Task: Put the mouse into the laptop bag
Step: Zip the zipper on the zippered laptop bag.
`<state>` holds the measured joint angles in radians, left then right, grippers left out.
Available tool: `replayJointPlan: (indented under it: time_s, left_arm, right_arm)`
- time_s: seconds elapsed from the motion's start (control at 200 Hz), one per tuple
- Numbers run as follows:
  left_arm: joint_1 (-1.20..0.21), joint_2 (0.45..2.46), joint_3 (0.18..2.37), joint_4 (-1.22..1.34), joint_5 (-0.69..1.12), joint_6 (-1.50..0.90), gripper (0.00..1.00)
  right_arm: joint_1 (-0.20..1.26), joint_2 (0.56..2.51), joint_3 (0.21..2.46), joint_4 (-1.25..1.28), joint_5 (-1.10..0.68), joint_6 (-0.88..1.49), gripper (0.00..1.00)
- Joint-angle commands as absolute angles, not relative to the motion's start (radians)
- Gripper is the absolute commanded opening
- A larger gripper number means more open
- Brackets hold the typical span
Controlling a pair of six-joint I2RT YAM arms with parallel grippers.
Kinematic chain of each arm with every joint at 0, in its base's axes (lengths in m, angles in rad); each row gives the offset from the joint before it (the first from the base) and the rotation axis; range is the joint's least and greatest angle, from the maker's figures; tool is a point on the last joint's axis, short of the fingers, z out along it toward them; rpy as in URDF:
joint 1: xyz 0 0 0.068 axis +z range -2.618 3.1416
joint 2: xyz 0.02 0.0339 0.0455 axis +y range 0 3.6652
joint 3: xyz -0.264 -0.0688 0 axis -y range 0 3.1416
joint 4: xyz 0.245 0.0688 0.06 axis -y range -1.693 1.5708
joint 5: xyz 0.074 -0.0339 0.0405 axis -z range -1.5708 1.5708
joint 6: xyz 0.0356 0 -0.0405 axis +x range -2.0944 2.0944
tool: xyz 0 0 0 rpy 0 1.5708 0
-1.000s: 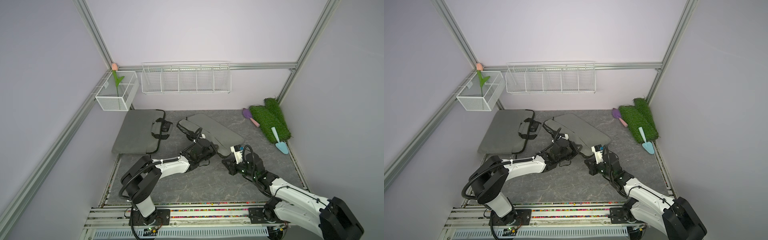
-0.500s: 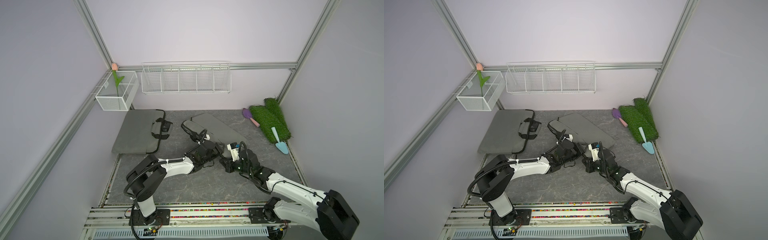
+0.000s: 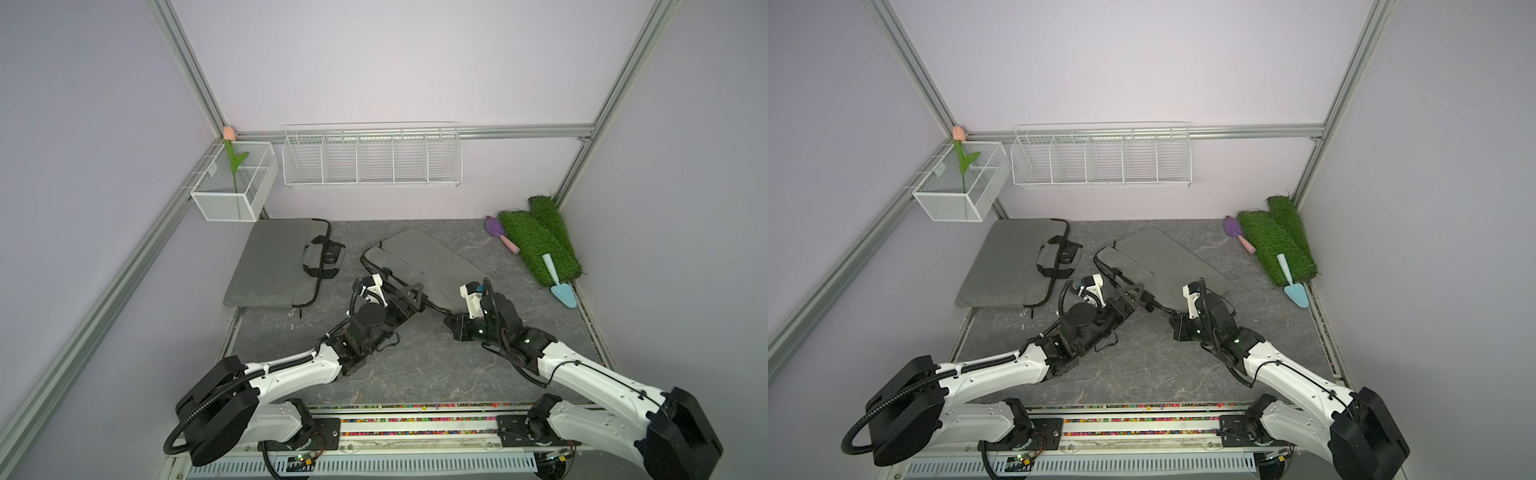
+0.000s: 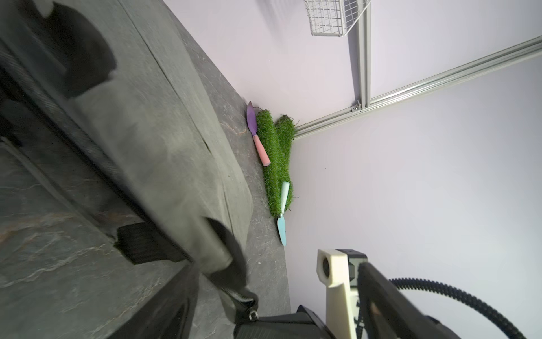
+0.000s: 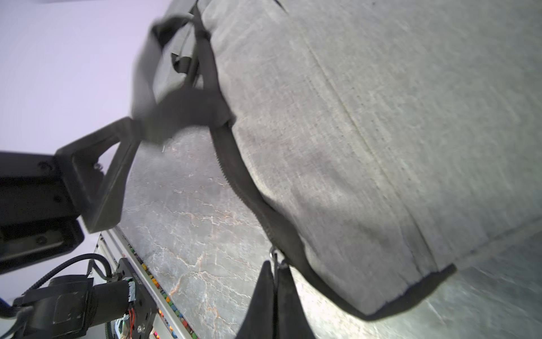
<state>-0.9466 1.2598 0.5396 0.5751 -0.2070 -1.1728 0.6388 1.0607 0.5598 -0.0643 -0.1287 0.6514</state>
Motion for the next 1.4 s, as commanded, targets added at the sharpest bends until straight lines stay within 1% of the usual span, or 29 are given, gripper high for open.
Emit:
replayJointPlan:
  time_s: [0.0,0.065,0.13,0.185,0.255,0.355,0.465,0.505,0.615,0.675,0.75,0.825,0.87,0.99,1.12,1.24,1.255,1.285,1.305,1.395]
  left_arm:
    - [-0.905,1.189,0.464,0.554,-0.244,-1.194,0.84]
    - [-0.828,1.117,0.417,0.505,-0.228,-1.215,0.84]
    - [-0.743,1.033,0.407,0.409,-0.208,-1.214,0.86]
    - [-0.687,0.974,0.440,0.306,-0.205,-1.178,0.87]
    - [-0.632,0.945,0.519,0.180,-0.206,-1.110,0.90]
    - [-0.528,1.032,0.639,0.129,-0.080,-1.033,0.89]
    - [-0.447,1.238,0.792,0.128,0.086,-1.005,0.84]
    - [-0.438,1.322,0.856,0.120,0.123,-0.988,0.81]
    - [-0.425,1.531,1.033,0.033,0.150,-0.937,0.79]
    - [-0.414,1.620,1.110,-0.014,0.164,-0.909,0.80]
    - [-0.408,1.727,1.195,-0.051,0.172,-0.867,0.84]
    - [-0.392,1.847,1.296,-0.125,0.245,-0.848,0.81]
    - [-0.389,1.906,1.326,-0.119,0.299,-0.848,0.79]
    - [-0.390,2.018,1.348,-0.027,0.390,-0.862,0.77]
    - [-0.400,2.088,1.361,0.047,0.444,-0.861,0.76]
    - [-0.432,2.134,1.340,0.147,0.481,-0.888,0.68]
    - [-0.437,2.135,1.335,0.156,0.479,-0.891,0.66]
    - [-0.446,2.139,1.322,0.182,0.476,-0.901,0.58]
    - [-0.453,2.141,1.309,0.207,0.479,-0.913,0.55]
    - [-0.476,2.144,1.249,0.361,0.514,-0.990,0.52]
  right_arm:
    - [0.575,1.003,0.573,-0.093,-0.110,0.647,0.06]
    - [0.519,0.972,0.552,-0.135,-0.071,0.634,0.06]
    - [0.438,0.954,0.525,-0.139,-0.120,0.630,0.06]
    - [0.392,0.957,0.518,-0.147,-0.144,0.619,0.06]
    - [0.360,0.991,0.523,-0.167,-0.124,0.598,0.06]
    - [0.293,1.070,0.509,-0.126,-0.162,0.592,0.06]
    - [0.197,1.160,0.487,-0.058,-0.210,0.621,0.06]
    - [0.157,1.187,0.486,-0.043,-0.216,0.630,0.06]
    - [0.091,1.251,0.524,-0.064,-0.202,0.642,0.06]
    - [0.075,1.293,0.561,-0.090,-0.194,0.633,0.06]
    - [0.060,1.352,0.589,-0.093,-0.208,0.629,0.06]
    - [0.056,1.397,0.600,-0.080,-0.210,0.622,0.06]
    - [0.056,1.413,0.596,-0.065,-0.203,0.620,0.06]
    - [0.054,1.438,0.598,-0.060,-0.181,0.616,0.06]
    - [0.058,1.427,0.591,-0.067,-0.170,0.606,0.06]
    - [0.083,1.388,0.572,-0.088,-0.138,0.600,0.06]
    - [0.085,1.381,0.569,-0.090,-0.135,0.599,0.06]
    - [0.095,1.373,0.566,-0.095,-0.129,0.597,0.06]
    - [0.104,1.367,0.567,-0.101,-0.123,0.593,0.06]
    - [0.178,1.355,0.582,-0.145,-0.076,0.576,0.06]
